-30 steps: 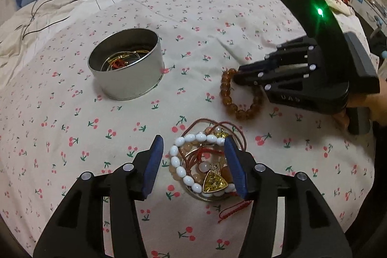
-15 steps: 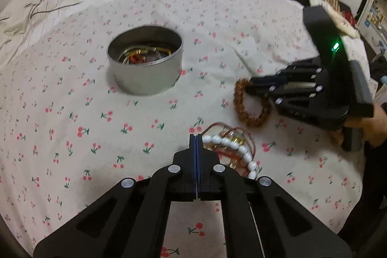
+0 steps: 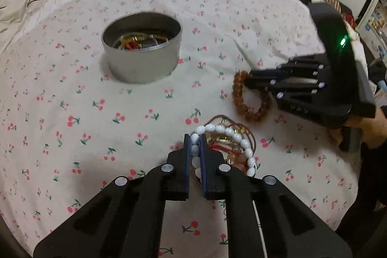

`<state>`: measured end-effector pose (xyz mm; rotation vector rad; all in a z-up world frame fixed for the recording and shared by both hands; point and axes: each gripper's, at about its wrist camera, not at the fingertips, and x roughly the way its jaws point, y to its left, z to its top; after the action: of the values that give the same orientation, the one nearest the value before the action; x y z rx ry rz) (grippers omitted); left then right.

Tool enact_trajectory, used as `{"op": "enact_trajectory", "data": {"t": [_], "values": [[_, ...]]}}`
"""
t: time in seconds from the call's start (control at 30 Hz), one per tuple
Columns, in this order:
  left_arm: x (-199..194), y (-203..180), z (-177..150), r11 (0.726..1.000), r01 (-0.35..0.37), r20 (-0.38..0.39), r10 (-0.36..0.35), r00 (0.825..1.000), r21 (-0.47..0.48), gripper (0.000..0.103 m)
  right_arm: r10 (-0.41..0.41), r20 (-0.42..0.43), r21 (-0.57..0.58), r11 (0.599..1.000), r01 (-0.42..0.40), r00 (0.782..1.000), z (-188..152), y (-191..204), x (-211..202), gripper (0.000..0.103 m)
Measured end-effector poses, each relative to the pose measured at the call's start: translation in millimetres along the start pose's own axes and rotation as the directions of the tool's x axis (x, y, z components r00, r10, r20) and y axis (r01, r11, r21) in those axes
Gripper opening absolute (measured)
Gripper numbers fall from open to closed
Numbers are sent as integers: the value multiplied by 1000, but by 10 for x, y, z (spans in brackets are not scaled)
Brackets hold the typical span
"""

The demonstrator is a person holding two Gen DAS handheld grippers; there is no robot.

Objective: Organize jewelry
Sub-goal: 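Grasp the white pearl bracelet with the left tool while the right tool holds the amber beads, then carry the white pearl bracelet over the tin with the left tool while the right tool carries the amber beads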

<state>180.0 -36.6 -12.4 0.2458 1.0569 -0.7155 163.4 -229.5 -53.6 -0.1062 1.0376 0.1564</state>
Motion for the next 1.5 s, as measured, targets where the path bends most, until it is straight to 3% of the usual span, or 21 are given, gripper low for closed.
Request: {"op": "enact_trajectory", "data": {"t": [0.3,0.5,0.7,0.87,1.0,1.27,1.33,1.4,1.5], "values": [[-315,154,81,991,105,142,-92,986,-86,6,15,6,17,1000,-15,1000,-1,-22,-5,13],[-459,170,98,977,186,209,-162,965,-103,6,155,21,126,980,-157,988,9,-211,-64,12],[-630,121,178,974,208,255,-179,950,-91,6,293,94,217,927,-306,952,41,-377,-199,12],[-765,132,328,973,206,302,-167,939,-100,6,320,170,247,902,-355,932,93,-477,-346,12],[-793,212,558,973,196,332,-145,932,-125,6,309,251,225,903,-365,917,146,-486,-524,12],[-447,506,1006,956,222,335,-148,930,-194,6,298,294,219,904,-368,908,172,-523,-601,12],[-312,555,1076,959,190,315,-118,942,-208,6,295,299,217,905,-366,907,171,-522,-613,12],[-92,604,1135,971,78,246,-21,969,-225,7,291,302,211,908,-361,908,165,-515,-629,12],[188,657,1137,966,-119,115,148,982,-230,7,286,307,200,913,-355,908,180,-494,-630,12]]}}
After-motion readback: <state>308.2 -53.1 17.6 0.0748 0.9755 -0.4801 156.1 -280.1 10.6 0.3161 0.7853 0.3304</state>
